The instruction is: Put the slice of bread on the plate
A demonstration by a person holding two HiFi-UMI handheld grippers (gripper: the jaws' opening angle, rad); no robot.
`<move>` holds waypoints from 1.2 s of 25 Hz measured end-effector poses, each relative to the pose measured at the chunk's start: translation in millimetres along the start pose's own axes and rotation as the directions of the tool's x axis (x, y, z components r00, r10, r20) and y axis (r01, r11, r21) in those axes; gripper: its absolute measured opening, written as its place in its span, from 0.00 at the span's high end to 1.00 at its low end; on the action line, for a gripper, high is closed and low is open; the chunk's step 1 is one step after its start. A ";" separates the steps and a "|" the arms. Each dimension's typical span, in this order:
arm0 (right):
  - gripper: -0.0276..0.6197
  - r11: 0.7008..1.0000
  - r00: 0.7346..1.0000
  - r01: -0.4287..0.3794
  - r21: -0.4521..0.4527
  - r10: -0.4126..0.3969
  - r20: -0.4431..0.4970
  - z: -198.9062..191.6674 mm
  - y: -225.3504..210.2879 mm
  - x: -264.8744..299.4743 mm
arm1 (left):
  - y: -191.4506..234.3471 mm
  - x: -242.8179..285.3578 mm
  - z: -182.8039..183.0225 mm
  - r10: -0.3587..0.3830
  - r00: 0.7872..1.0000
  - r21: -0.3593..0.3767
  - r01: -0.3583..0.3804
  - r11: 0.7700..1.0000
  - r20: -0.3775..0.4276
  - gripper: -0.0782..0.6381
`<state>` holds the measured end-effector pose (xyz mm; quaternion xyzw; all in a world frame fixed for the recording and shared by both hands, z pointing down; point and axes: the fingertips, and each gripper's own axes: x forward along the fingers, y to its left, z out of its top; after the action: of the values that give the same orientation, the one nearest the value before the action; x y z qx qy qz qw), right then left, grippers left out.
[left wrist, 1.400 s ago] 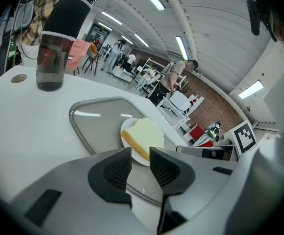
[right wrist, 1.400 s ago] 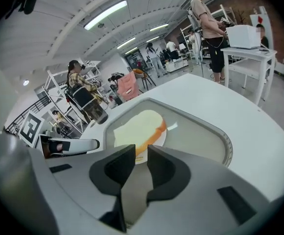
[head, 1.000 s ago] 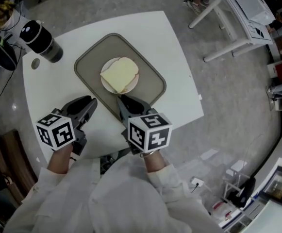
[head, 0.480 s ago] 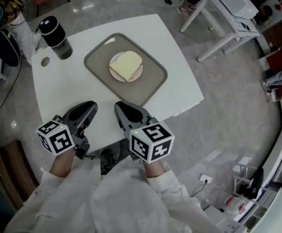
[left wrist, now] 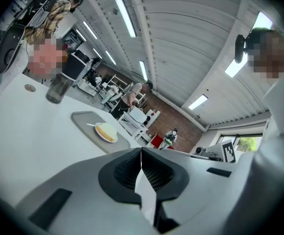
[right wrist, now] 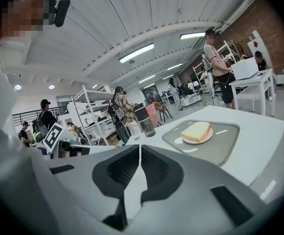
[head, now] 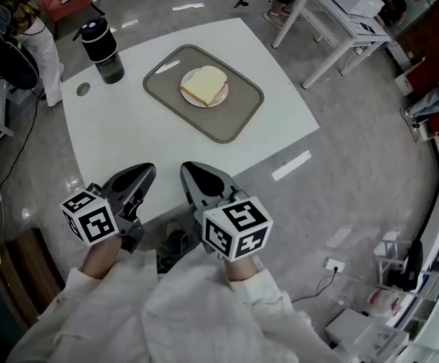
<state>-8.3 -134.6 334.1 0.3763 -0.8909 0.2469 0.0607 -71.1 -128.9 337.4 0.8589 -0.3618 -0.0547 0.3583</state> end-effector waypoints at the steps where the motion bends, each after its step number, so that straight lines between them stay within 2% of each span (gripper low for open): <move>1: 0.92 1.000 1.000 0.000 0.012 0.000 0.006 -3.0 5.9 -3.1 | -4.5 -3.8 -2.7 -0.010 1.000 0.004 0.010 1.000 -0.003 0.88; 5: 0.93 0.997 1.000 -0.001 0.077 0.001 0.006 -22.6 25.4 -14.1 | -23.3 -11.3 -16.9 -0.046 0.998 0.026 0.047 0.999 -0.035 0.88; 10: 0.93 0.999 1.000 0.012 0.053 -0.012 -0.001 -28.4 28.8 -19.1 | -32.7 -12.5 -23.1 -0.050 0.997 0.071 0.054 0.996 -0.061 0.88; 20: 0.93 0.999 0.999 -0.022 0.045 0.023 -0.023 -8.9 8.0 -28.2 | -35.5 -4.1 -18.1 0.023 1.000 0.052 -0.022 0.998 -0.014 0.88; 26: 0.93 0.998 0.997 -0.054 0.014 0.055 -0.048 -6.8 9.5 -28.1 | -40.5 5.1 -26.1 0.047 0.999 0.061 -0.045 0.997 -0.026 0.88; 30: 0.93 0.999 0.998 -0.049 -0.015 0.048 -0.051 -3.1 6.5 -31.4 | -44.2 7.8 -27.2 0.058 0.998 0.074 -0.055 0.996 -0.030 0.88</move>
<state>9.2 -109.1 325.0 0.3477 -0.9000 0.2505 0.0801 -30.1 -97.1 329.7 0.8615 -0.3820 -0.0176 0.3339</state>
